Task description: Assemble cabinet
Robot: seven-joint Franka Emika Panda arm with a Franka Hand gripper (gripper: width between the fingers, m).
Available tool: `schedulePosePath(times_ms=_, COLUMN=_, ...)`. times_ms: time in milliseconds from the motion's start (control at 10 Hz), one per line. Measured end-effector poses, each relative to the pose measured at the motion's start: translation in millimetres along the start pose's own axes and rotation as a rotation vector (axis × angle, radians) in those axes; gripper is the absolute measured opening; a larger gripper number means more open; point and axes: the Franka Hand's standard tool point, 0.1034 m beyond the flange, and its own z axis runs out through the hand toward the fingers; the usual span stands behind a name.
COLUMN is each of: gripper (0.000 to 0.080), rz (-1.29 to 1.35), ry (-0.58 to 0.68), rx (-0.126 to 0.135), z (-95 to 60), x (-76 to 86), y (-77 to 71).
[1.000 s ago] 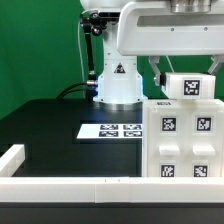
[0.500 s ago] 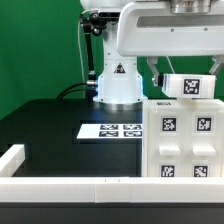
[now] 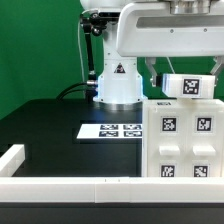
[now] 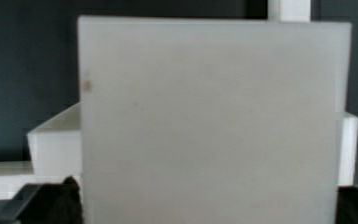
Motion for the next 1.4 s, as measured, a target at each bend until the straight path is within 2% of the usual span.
schedulePosePath(times_ms=600, gripper=0.0649, rz=-0.005, ry=0.037, rx=-0.004, z=-1.3, x=7.4, y=-1.6)
schedulePosePath(times_ms=700, gripper=0.0602, rz=-0.004, ry=0.037, rx=-0.004, z=-1.2, x=7.5, y=-0.9)
schedulePosePath(times_ms=800, gripper=0.0602, rz=-0.004, ry=0.037, rx=-0.004, z=-1.1, x=7.5, y=-0.8)
schedulePosePath(times_ms=900, gripper=0.0550, rz=-0.004, ry=0.037, rx=-0.004, z=-1.1, x=7.5, y=-0.8)
schedulePosePath(times_ms=1400, gripper=0.0550, rz=-0.004, ry=0.036, rx=-0.004, z=-1.1, x=7.5, y=-0.7)
